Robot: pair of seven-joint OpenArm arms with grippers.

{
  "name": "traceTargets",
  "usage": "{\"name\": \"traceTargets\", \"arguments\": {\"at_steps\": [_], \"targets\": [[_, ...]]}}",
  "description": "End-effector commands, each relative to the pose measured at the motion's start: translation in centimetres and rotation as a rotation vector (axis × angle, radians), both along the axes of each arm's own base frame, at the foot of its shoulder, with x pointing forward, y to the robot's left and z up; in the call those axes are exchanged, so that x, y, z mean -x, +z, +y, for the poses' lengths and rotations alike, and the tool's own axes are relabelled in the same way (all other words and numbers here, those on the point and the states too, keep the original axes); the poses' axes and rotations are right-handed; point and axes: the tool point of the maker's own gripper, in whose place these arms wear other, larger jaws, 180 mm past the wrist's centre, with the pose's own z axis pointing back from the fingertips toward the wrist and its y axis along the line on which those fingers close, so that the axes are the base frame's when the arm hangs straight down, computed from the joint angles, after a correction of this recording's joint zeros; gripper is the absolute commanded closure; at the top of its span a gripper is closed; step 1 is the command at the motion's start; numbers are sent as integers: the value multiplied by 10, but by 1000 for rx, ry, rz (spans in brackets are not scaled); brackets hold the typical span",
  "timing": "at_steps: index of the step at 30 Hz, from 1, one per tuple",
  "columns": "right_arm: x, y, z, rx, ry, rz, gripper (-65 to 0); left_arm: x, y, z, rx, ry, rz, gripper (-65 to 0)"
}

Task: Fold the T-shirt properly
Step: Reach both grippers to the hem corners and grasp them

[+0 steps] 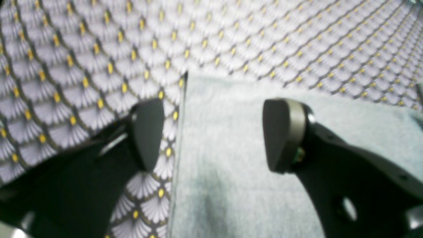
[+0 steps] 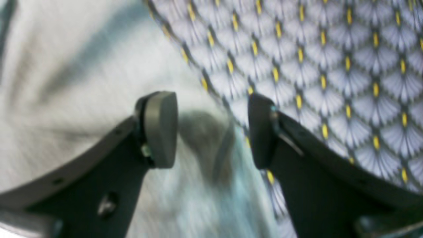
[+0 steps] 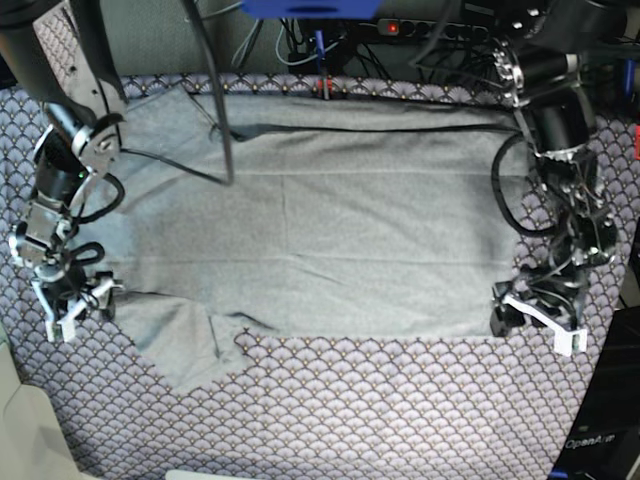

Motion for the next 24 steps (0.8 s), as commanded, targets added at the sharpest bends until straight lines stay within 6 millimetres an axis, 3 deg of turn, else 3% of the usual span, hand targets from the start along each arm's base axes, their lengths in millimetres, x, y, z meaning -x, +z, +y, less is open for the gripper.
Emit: {"name": "traceTargets", "arguments": {"at_steps": [1,12,15,17,20,24], "targets": [[-8,15,-11,5,-11,-46,-343,-6,16,6,-13,5,-44,-458],[17,-27,4,-57,7,46,-327,-4,15,6,-18,4,-42,-458],[19,-30,7,-61,11,53,-243,-7,17,4,-10,7,-54,-458],[18,-30,10,-63,14,50,-148,-15,25,2,-6,4,-73,-459],[18,-31,12,-65,17,57,-14,-24,19,3,27,17,-66,-460],[18,-32,12,-63,19,59,0,-39,5,9,92,66,-87,-459]]}}
